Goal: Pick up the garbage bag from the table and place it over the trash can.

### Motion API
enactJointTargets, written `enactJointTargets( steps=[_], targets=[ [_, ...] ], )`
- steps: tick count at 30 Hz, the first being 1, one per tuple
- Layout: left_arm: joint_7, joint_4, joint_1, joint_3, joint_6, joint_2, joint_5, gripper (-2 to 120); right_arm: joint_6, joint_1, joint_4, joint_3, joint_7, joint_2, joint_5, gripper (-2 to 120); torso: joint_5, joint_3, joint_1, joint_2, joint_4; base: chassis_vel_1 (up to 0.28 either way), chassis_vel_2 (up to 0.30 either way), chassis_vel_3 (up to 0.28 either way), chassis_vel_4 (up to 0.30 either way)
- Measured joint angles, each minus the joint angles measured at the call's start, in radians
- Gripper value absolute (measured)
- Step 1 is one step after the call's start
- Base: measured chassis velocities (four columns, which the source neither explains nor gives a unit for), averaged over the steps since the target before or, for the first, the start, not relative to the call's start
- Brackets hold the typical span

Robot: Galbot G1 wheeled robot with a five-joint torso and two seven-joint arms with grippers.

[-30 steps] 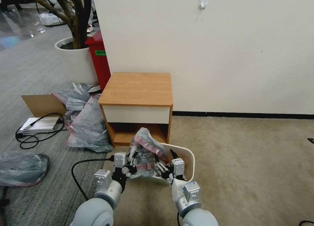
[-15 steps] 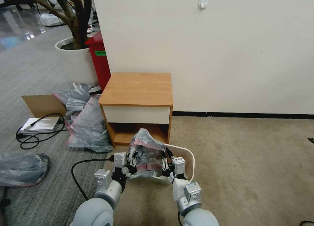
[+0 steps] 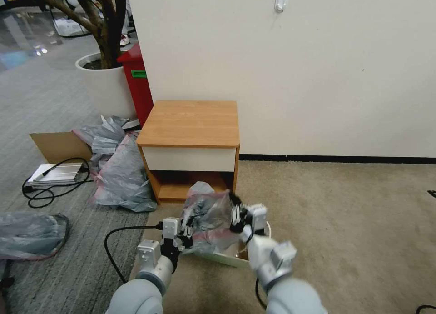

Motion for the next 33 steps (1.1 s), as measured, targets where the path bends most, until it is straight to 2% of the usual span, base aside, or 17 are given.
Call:
enactJointTargets(
  steps=[2, 5, 9, 11, 12, 15, 17, 19, 24, 26, 30, 33],
  targets=[
    [0.010, -0.008, 0.008, 0.000, -0.001, 0.000, 0.002, 9, -0.045, 0.069, -0.022, 0.022, 0.003, -0.040, 0.047, 0, -0.0003, 0.000, 0.000, 0.000, 0.0002, 0.000, 0.000, 0.000, 0.000],
    [0.011, -0.010, 0.011, -0.004, -0.001, -0.001, 0.002, 9, -0.061, 0.103, -0.037, 0.043, -0.005, -0.079, 0.066, 0, -0.0003, 0.000, 0.000, 0.000, 0.0002, 0.000, 0.000, 0.000, 0.000],
    [0.010, -0.007, 0.010, -0.021, -0.002, -0.003, -0.001, 9, -0.099, 0.062, 0.020, 0.088, -0.072, -0.141, 0.120, 0, -0.0005, 0.000, 0.000, 0.000, 0.0000, 0.000, 0.000, 0.000, 0.000],
    [0.008, 0.000, 0.003, -0.031, -0.002, -0.003, -0.007, 9, -0.132, 0.009, 0.079, 0.106, -0.119, -0.190, 0.152, 6, -0.0007, 0.000, 0.000, 0.000, -0.0001, 0.000, 0.000, 0.000, 0.000],
    [0.008, 0.000, 0.003, -0.031, -0.002, -0.003, -0.007, 9, -0.132, 0.009, 0.079, 0.106, -0.119, -0.190, 0.152, 6, -0.0007, 0.000, 0.000, 0.000, -0.0001, 0.000, 0.000, 0.000, 0.000],
    [0.008, 0.003, -0.012, -0.040, -0.003, -0.001, -0.022, 9, -0.208, -0.021, 0.134, 0.116, -0.159, -0.238, 0.231, 21, -0.0007, 0.000, 0.000, 0.000, -0.0001, 0.000, 0.000, 0.000, 0.000],
    [0.008, 0.003, -0.014, -0.041, -0.003, -0.001, -0.027, 9, -0.224, -0.023, 0.140, 0.118, -0.168, -0.246, 0.247, 22, -0.0008, 0.000, 0.000, 0.000, -0.0001, 0.000, 0.000, 0.000, 0.000],
    [0.010, 0.002, -0.021, -0.049, -0.003, 0.005, -0.046, 9, -0.261, -0.027, 0.149, 0.134, -0.218, -0.274, 0.281, 34, -0.0007, 0.000, 0.000, 0.000, 0.0000, 0.000, 0.000, 0.000, 0.000],
    [0.018, -0.007, -0.024, -0.063, -0.003, 0.018, -0.074, 9, -0.274, -0.020, 0.144, 0.147, -0.304, -0.300, 0.288, 52, -0.0007, 0.000, 0.000, 0.000, 0.0000, 0.000, 0.000, 0.000, 0.000],
    [0.021, -0.009, -0.024, -0.065, -0.003, 0.020, -0.077, 9, -0.274, -0.015, 0.139, 0.142, -0.308, -0.300, 0.289, 56, -0.0007, 0.000, 0.000, 0.000, 0.0000, 0.000, 0.000, 0.000, 0.000],
    [0.031, -0.022, -0.022, -0.074, -0.002, 0.024, -0.096, 9, -0.252, 0.011, 0.098, 0.111, -0.309, -0.275, 0.274, 75, -0.0006, 0.000, 0.000, 0.000, 0.0001, 0.000, 0.000, 0.000, 0.000],
    [0.033, -0.026, -0.019, -0.076, -0.002, 0.024, -0.103, 9, -0.240, 0.013, 0.085, 0.103, -0.309, -0.262, 0.253, 80, -0.0007, 0.000, 0.000, 0.000, 0.0001, 0.000, 0.000, 0.000, 0.000]
  ],
)
